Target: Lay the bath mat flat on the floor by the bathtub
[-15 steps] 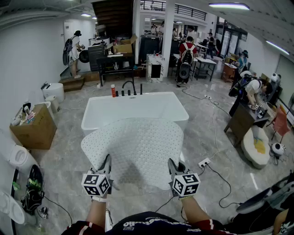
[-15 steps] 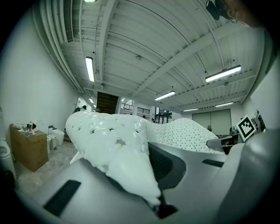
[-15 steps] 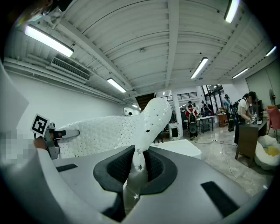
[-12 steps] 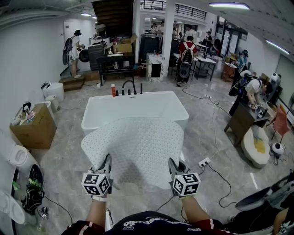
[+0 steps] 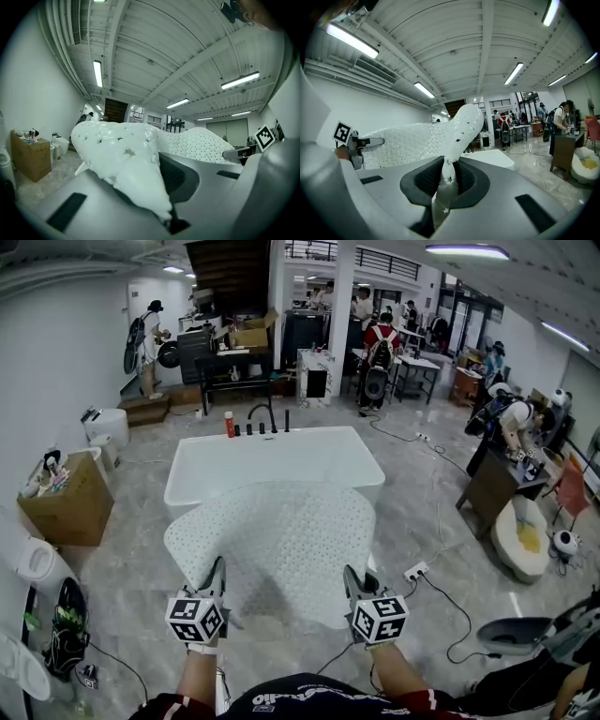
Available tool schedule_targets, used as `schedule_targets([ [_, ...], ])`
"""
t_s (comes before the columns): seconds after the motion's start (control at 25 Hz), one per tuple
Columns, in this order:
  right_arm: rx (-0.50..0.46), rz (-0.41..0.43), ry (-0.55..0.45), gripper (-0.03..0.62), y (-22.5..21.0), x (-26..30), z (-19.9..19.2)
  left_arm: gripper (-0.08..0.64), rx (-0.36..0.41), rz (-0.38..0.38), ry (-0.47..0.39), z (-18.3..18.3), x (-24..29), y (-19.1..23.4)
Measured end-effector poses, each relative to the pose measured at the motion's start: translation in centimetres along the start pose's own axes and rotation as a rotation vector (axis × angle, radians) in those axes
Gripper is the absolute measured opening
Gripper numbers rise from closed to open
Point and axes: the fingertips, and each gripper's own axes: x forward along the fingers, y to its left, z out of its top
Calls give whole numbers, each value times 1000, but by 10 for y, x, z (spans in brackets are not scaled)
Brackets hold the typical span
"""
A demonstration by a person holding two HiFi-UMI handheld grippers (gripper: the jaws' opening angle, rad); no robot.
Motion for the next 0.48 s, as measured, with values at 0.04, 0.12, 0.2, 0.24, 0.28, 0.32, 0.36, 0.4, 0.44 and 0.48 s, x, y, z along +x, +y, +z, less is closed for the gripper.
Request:
schedule_targets([
  [0.04,0,-3,1,48,-1,0,0,28,-1,-2,1,-1,1,-1],
  [0.12,3,-7,2,48,-1,2,1,28,-4,-6,2,-1,3,-1],
  [0.2,7,-4,1,48,-1,3,2,28,-8,-8,2,-2,4,0],
  [0.24,9,-1,-2,48,-1,4,2,28,-10,-9,1,-2,5,0],
  [0.28,10,3,-5,48,0,5,3,28,-11,-9,0,-2,7,1],
  [0.32,11,6,-9,48,0,6,4,28,-12,-10,0,-2,8,2],
  [0.36,14,10,-13,48,1,7,5,28,-13,-11,1,-2,10,2],
  [0.4,18,12,-15,48,2,7,5,28,-14,-14,4,-2,11,2],
  [0.44,21,13,-15,49,3,7,5,28,-13,-18,6,-3,12,1],
  [0.48,23,13,-16,48,3,6,5,28,-10,-22,8,-3,13,0],
])
